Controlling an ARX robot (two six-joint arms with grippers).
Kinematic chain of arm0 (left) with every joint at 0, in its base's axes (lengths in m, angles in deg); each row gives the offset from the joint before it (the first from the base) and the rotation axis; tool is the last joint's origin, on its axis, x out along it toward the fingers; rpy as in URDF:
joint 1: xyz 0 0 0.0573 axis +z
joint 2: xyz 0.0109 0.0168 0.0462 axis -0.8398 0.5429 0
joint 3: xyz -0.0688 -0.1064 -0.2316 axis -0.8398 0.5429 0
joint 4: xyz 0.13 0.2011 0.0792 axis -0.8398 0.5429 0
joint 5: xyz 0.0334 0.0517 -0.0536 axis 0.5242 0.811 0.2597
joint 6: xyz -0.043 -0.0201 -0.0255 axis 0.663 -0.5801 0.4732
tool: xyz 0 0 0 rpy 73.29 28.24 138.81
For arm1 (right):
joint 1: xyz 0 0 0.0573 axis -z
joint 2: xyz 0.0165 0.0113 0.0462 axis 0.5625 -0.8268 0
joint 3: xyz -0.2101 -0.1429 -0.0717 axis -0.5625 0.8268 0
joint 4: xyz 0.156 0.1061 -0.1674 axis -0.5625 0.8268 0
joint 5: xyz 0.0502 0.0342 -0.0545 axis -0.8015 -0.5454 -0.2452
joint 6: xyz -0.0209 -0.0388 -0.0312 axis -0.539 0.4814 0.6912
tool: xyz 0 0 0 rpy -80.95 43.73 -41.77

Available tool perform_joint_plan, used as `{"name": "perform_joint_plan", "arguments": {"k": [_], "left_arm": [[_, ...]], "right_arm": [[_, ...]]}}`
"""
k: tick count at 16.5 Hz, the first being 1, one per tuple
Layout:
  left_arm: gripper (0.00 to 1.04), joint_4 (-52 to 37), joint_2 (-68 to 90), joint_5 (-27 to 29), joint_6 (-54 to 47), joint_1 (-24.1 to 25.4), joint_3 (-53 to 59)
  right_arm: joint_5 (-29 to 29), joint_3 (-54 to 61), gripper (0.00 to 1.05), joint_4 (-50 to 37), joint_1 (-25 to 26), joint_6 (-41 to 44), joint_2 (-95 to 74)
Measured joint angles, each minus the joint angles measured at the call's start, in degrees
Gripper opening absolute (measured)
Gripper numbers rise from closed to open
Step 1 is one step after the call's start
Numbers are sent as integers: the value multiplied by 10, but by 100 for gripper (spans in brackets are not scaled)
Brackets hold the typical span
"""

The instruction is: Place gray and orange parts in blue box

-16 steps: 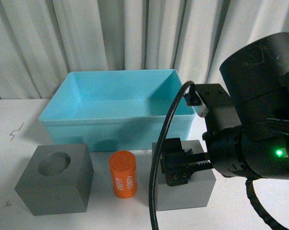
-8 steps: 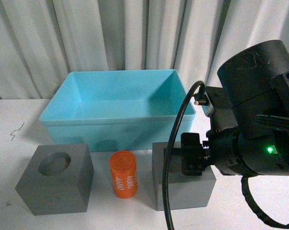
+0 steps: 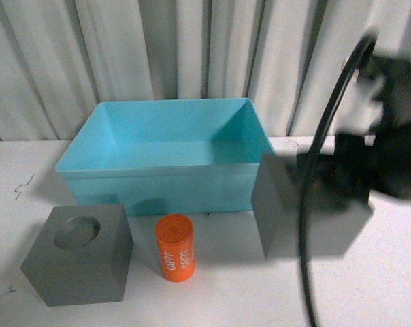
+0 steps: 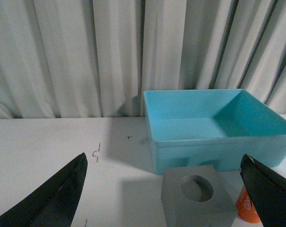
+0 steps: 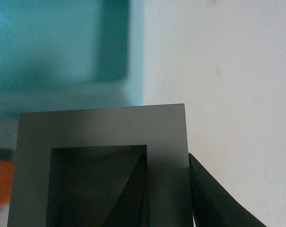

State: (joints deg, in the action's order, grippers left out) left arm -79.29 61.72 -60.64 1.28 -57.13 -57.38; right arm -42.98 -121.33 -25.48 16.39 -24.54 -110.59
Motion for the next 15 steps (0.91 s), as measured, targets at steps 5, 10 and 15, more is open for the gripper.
{"name": "perform_joint_plan", "arguments": {"k": [5,10,15], "left_arm": [[98,0,0,0,0,0,0],[98,0,0,0,0,0,0],[98,0,0,0,0,0,0]], "right_arm": [[-52,-269,19,-71,37,54,-17],[-45,-518,19,71,4,43,-308],[-1,-705,18,169,-35,6,-452]]}}
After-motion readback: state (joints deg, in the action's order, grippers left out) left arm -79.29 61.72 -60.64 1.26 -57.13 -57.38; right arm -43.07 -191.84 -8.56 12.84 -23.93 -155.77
